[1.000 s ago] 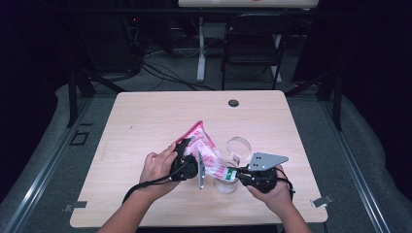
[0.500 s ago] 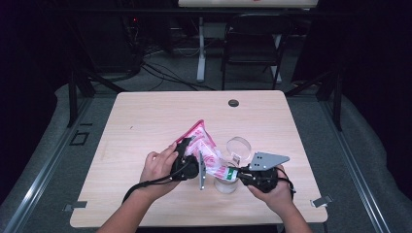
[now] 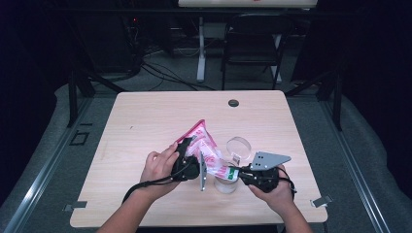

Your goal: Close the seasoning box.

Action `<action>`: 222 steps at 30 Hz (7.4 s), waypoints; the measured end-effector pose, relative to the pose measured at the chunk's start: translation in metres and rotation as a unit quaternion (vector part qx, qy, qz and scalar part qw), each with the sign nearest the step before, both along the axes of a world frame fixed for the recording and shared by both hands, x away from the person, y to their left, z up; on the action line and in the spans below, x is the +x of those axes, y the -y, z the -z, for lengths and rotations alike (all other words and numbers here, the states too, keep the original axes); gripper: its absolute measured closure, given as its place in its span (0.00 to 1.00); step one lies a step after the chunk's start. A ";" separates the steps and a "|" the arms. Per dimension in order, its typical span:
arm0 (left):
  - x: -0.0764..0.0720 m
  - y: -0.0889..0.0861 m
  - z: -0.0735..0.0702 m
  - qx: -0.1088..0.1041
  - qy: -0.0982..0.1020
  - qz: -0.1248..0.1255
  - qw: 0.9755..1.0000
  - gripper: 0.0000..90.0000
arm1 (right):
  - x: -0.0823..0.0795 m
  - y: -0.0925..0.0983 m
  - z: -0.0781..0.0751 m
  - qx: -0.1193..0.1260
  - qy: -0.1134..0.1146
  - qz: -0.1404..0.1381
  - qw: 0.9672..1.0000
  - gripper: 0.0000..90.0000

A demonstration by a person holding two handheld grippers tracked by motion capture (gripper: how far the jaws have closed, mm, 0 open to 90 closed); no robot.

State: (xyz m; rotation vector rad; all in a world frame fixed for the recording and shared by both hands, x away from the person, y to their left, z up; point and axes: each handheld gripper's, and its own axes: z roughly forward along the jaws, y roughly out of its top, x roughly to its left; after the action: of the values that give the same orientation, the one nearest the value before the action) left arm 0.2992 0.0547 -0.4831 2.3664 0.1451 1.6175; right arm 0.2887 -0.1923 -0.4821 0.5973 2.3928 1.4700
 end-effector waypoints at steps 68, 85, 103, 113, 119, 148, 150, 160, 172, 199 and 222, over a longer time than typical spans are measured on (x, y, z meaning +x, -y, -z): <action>-0.004 0.004 -0.004 0.020 0.020 0.008 1.000 0.68 | 0.002 0.002 0.003 -0.010 0.000 0.012 1.000 1.00; -0.003 0.005 -0.005 0.021 0.023 0.010 0.999 0.68 | 0.002 0.003 0.003 -0.010 0.001 0.012 1.000 1.00; -0.004 0.005 -0.006 0.023 0.025 0.010 0.999 0.68 | 0.002 0.002 0.003 -0.010 0.001 0.013 1.000 1.00; -0.005 0.006 -0.006 0.027 0.030 0.010 0.999 0.68 | 0.002 0.003 0.003 -0.010 0.000 0.014 1.000 1.00; -0.005 0.006 -0.006 0.029 0.031 0.011 0.999 0.68 | 0.002 0.003 0.004 -0.011 0.000 0.014 1.000 1.00; -0.005 0.008 -0.009 0.036 0.038 0.015 0.999 0.68 | 0.002 0.004 0.004 -0.011 0.001 0.017 1.000 1.00; -0.005 0.008 -0.009 0.037 0.039 0.013 0.998 0.68 | 0.002 0.004 0.004 -0.011 0.001 0.017 1.000 1.00; -0.006 0.009 -0.009 0.042 0.045 0.016 0.998 0.68 | 0.003 0.005 0.004 -0.011 0.000 0.019 1.000 1.00; -0.005 0.011 -0.007 0.048 0.043 0.018 0.998 0.68 | 0.004 0.006 0.007 -0.012 -0.003 0.020 1.000 1.00; -0.005 0.011 -0.004 0.053 0.044 0.018 0.997 0.68 | 0.006 0.003 0.012 -0.023 -0.009 0.023 0.999 1.00; -0.006 0.011 -0.006 0.055 0.050 0.018 0.997 0.68 | 0.007 0.003 0.013 -0.023 -0.010 0.022 0.999 1.00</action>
State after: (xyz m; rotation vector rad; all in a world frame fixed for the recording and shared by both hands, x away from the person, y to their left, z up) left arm 0.2932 0.0436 -0.4766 2.3476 -0.0067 1.7643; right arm 0.2953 -0.1949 -0.4953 0.6541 2.4064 1.3921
